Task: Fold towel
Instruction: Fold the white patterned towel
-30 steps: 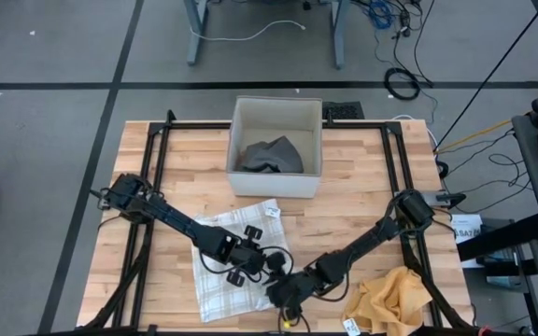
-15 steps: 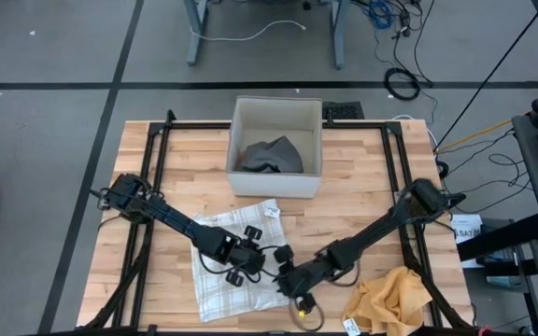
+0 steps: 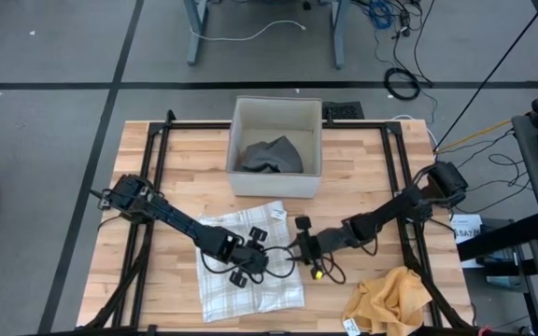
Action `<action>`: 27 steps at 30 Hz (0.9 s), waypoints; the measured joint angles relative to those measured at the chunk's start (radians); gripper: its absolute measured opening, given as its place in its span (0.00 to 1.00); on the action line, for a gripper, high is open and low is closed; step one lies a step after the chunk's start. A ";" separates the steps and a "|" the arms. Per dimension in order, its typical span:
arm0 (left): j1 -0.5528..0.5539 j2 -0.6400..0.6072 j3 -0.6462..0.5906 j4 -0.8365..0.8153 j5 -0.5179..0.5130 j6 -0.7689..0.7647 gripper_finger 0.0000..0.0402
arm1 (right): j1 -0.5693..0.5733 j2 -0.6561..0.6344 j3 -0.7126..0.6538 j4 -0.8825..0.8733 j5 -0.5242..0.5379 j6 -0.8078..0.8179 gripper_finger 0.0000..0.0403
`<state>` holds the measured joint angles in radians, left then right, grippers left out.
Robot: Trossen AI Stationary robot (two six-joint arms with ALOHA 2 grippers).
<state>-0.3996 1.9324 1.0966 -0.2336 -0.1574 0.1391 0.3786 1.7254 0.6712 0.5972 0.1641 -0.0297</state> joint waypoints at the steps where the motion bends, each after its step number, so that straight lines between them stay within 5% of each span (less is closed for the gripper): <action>1: 0.000 0.000 0.000 0.002 -0.001 0.008 0.31 | -0.012 0.010 -0.001 0.004 0.000 -0.008 0.31; 12: 0.038 0.004 -0.001 0.091 -0.003 0.079 0.31 | -0.099 0.034 0.006 -0.104 -0.008 0.027 0.31; 27: 0.023 -0.025 -0.003 0.071 -0.132 0.207 0.31 | -0.011 0.029 0.010 -0.339 0.004 0.281 0.31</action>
<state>-0.3764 1.9072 1.0939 -0.1627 -0.2897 0.3462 0.3673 1.7545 0.6815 0.2583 0.1677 0.2517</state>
